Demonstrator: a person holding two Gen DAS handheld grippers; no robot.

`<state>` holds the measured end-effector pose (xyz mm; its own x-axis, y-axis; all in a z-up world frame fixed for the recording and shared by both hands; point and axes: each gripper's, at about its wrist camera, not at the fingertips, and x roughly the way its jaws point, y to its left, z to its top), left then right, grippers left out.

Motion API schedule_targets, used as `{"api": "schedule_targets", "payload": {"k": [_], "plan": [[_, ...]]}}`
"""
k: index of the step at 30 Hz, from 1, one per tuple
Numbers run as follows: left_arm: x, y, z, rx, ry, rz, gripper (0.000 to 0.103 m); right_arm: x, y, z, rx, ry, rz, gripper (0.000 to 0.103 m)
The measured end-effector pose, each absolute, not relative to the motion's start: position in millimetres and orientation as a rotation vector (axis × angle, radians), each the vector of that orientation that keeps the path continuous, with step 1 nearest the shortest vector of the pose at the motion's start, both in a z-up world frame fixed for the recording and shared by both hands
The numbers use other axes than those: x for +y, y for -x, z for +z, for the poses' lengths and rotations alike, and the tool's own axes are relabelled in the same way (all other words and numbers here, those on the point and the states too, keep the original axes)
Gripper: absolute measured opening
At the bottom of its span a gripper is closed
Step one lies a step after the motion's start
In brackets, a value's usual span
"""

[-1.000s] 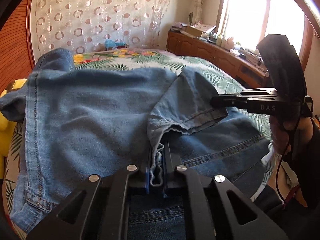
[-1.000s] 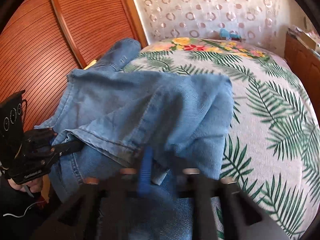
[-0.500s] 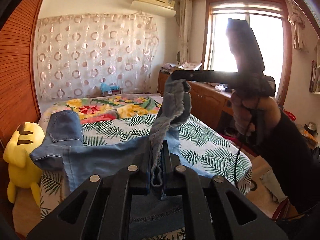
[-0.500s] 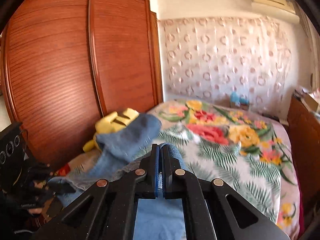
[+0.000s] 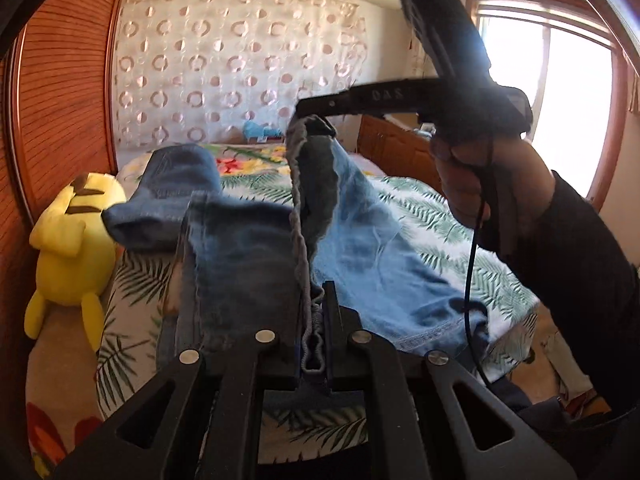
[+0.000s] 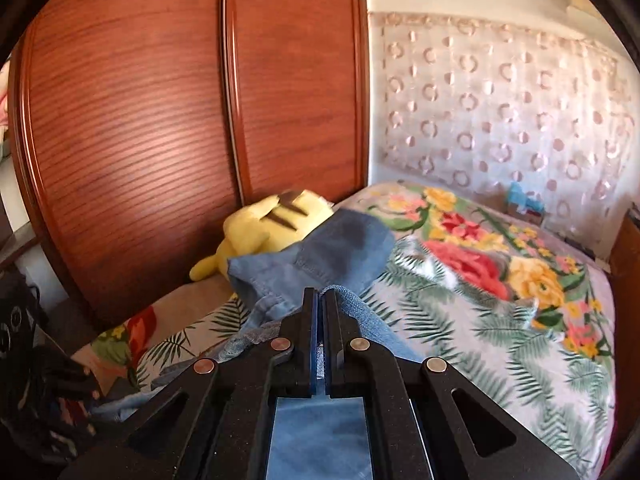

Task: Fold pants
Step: 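Grasp and lift the waistband with the left gripper while the right gripper grips the leg, then lay the lifted jeans half over the other half and open both grippers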

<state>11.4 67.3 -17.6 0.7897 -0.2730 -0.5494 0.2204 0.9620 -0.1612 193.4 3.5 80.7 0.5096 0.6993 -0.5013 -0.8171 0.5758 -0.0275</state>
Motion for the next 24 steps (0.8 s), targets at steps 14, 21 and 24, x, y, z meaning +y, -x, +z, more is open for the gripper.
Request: {"api": "schedule_targets", "payload": {"k": [14,21,24], "plan": [[95.7,-22.3,-65.9,0.737,0.183,-0.238,0.012,74.9,-233.5,52.1,0.646,0.332,0.929,0.002],[96.2,-23.0,-66.4,0.74,0.179,-0.215,0.045,66.8,-233.2,59.5,0.616,0.326,0.912,0.019],[97.0,-22.8,-62.3,0.729,0.176,-0.209,0.061,43.5,-229.7,69.7,0.591,0.304,0.927,0.044]]}}
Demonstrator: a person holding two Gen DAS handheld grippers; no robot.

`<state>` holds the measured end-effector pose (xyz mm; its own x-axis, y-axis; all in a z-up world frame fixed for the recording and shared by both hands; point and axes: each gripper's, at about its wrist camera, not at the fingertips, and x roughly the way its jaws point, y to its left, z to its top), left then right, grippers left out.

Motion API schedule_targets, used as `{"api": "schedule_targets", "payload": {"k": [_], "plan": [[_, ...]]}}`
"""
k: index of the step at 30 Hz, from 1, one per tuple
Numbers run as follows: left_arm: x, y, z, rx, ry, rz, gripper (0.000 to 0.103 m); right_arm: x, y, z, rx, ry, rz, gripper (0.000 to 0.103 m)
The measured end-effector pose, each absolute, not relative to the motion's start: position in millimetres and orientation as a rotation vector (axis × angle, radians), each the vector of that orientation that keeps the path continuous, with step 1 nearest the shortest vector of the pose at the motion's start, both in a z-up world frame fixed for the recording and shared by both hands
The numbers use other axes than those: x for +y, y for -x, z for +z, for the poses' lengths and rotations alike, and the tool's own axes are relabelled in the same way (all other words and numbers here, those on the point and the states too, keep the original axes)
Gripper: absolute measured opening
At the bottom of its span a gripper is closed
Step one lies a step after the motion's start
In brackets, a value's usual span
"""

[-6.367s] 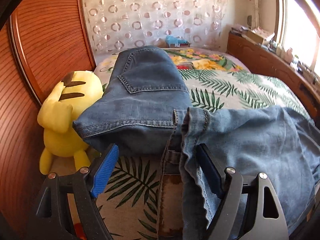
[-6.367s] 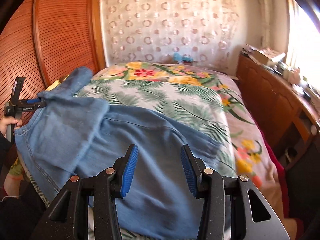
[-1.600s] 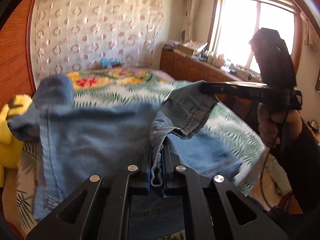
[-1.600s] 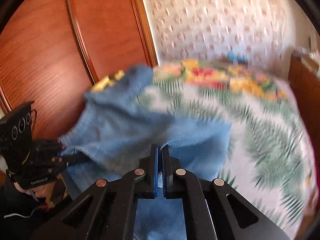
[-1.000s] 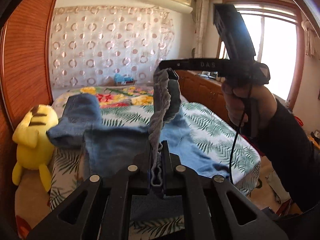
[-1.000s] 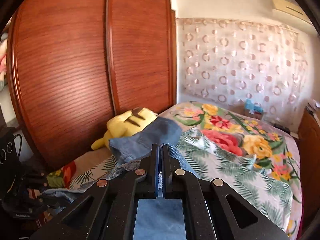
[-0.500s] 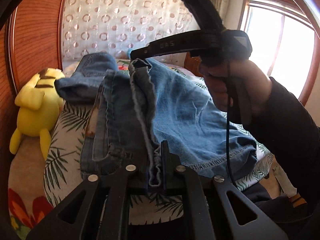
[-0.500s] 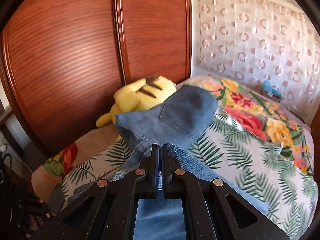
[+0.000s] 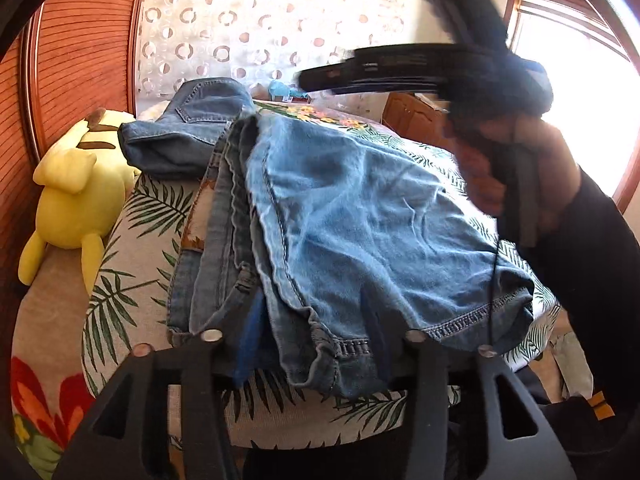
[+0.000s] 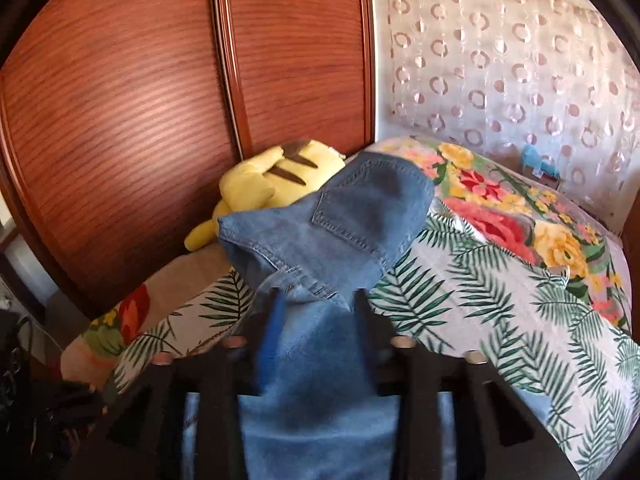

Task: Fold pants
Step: 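Lay the lifted jeans half over the other half and open both grippers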

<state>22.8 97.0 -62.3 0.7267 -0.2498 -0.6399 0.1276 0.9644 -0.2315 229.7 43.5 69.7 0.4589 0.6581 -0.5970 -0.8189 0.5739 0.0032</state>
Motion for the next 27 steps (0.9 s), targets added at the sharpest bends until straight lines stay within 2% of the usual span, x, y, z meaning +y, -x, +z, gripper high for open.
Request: {"api": "schedule_targets", "payload": {"k": [1,3,8,14,27], "plan": [[97.3,-22.4,-61.1,0.722,0.176,-0.204,0.075,35.5,-229.1,72.8,0.584,0.301,0.921,0.05],[98.7,-21.3,-58.5,0.703,0.177,-0.197,0.08,12.3,-226.7,78.4,0.558,0.296,0.883,0.051],[99.9,-24.8,-55.9,0.687,0.17,-0.165,0.08,-58.4,-230.4,79.6,0.561,0.272,0.797,0.051],[98.9,-36.0,-60.8,0.698,0.16,-0.124,0.08,-126.9,-245.6,52.8,0.651,0.236,0.669,0.051],[97.3,-41.1,-68.0,0.723,0.141,-0.115,0.08,-118.4,-285.7,12.8,0.886,0.075,0.657,0.051]]}}
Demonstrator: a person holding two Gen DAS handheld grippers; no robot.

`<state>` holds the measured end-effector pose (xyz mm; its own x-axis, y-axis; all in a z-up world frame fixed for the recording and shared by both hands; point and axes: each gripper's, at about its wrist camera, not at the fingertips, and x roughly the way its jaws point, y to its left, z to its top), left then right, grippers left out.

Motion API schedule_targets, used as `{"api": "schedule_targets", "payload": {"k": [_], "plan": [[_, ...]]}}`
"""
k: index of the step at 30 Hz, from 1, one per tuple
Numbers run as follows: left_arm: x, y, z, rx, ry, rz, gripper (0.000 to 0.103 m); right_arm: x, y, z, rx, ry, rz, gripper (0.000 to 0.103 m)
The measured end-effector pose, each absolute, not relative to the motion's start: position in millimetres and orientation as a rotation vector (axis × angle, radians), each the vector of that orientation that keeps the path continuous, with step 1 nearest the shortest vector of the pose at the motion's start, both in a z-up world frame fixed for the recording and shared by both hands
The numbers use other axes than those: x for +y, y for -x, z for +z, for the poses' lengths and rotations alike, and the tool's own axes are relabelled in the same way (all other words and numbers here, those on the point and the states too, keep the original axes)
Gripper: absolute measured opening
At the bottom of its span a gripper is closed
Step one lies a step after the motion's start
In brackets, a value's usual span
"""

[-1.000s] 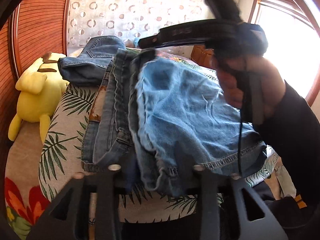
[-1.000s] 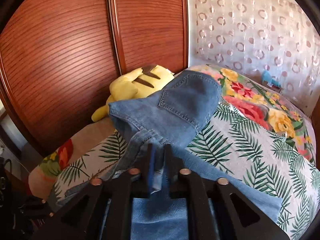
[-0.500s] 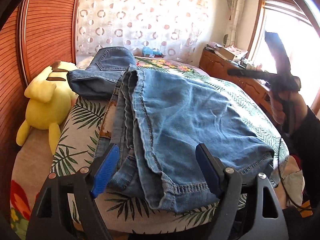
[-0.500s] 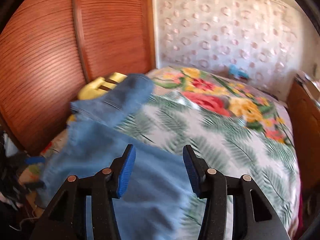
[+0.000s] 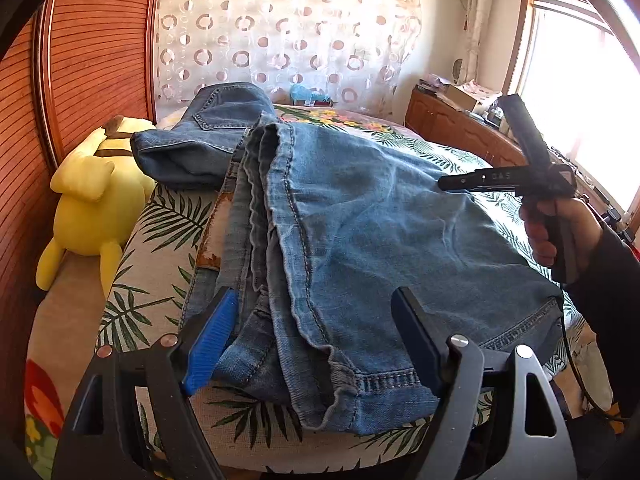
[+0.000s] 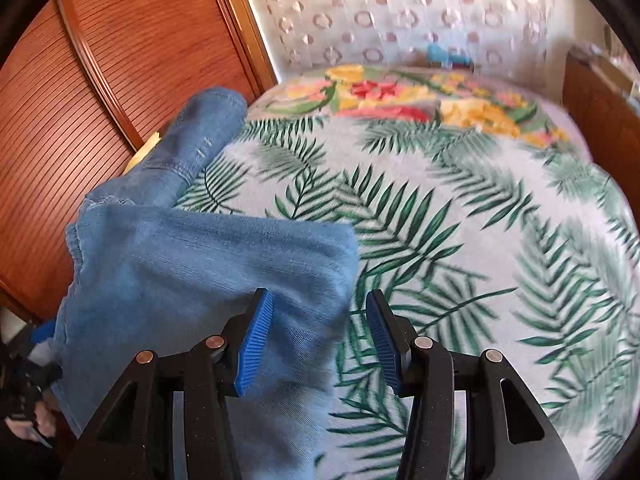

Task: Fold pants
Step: 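Lay the lifted jeans half over the other half and open both grippers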

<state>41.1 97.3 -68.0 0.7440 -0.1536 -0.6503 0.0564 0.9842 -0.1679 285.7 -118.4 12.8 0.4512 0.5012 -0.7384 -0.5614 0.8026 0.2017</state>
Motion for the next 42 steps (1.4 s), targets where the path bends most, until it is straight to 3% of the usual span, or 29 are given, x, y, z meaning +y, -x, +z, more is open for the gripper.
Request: {"api": "schedule_targets", "payload": {"k": [7,9,10,16,19,22,26,28,42], "plan": [[97.5,-40.4,-70.2,0.728,0.135,-0.117,0.08,-108.2,-296.2,16.4,0.91,0.041,0.67,0.051],[97.4,-40.4,-70.2,0.727,0.136,-0.116,0.08,-104.3,-299.6,18.8,0.9,0.04,0.667,0.029],[98.0,-40.6,-70.4,0.728,0.137,-0.115,0.08,-101.6,-301.0,19.8,0.889,0.049,0.668,0.011],[99.7,-39.4,-71.1,0.729,0.141,-0.112,0.08,-106.0,-281.3,49.1,0.679,0.008,0.699,0.008],[99.6,-39.7,-69.8,0.724,0.142,-0.112,0.08,-100.7,-274.5,46.4,0.689,0.086,0.67,0.008],[97.6,-39.7,-68.5,0.721,0.139,-0.115,0.08,-103.6,-271.3,38.9,0.718,0.127,0.647,0.018],[94.7,-38.5,-65.4,0.713,0.129,-0.115,0.08,-114.2,-255.3,31.4,0.721,0.155,0.649,0.045],[94.1,-37.3,-63.2,0.705,0.128,-0.115,0.08,-120.6,-243.3,33.2,0.714,0.168,0.648,0.05],[66.2,-28.8,-39.6,0.639,0.094,-0.162,0.08,-172.4,-130.1,20.1,0.738,0.143,0.636,0.053]]}}
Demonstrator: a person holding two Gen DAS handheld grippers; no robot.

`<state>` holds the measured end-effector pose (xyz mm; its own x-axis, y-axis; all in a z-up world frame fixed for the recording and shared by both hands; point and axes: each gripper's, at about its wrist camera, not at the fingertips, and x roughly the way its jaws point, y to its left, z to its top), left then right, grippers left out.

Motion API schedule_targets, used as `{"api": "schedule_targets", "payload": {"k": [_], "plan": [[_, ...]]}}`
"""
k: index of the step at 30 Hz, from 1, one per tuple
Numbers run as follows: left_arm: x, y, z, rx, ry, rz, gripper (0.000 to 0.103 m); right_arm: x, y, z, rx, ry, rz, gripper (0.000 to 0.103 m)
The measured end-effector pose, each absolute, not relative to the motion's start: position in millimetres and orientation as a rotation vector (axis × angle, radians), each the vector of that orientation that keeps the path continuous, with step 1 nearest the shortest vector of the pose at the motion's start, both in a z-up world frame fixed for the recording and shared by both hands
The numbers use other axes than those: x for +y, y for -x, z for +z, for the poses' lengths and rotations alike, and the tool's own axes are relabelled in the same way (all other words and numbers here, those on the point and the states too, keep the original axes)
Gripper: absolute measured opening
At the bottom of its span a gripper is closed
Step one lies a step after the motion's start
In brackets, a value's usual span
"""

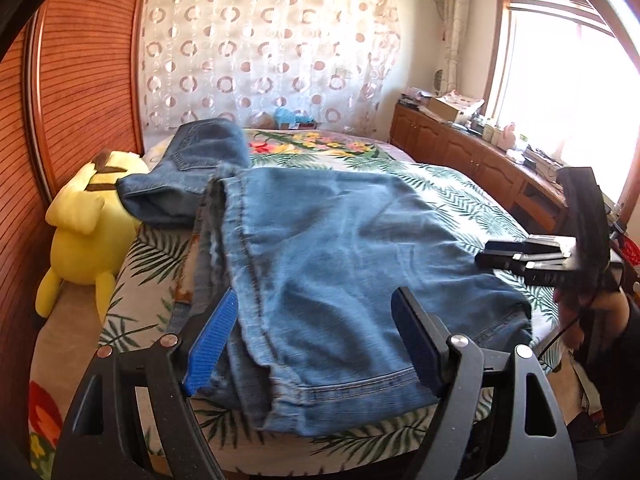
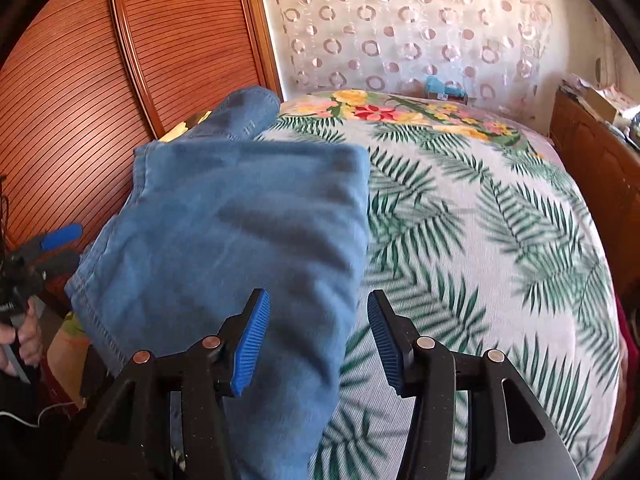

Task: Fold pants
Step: 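Lay the lifted jeans half over the other half and open both grippers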

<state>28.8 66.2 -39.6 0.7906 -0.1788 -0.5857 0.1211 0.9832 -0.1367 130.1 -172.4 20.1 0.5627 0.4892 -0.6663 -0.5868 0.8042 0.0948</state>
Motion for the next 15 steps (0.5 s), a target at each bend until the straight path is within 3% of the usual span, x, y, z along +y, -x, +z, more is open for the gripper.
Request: {"api": "schedule_targets", "payload": {"k": [15], "plan": [[25.0,-40.1,-76.4,0.744,0.027,-0.223,0.08,-175.5,-120.1,-5.4,0.809,0.068,0.641,0.053]]}}
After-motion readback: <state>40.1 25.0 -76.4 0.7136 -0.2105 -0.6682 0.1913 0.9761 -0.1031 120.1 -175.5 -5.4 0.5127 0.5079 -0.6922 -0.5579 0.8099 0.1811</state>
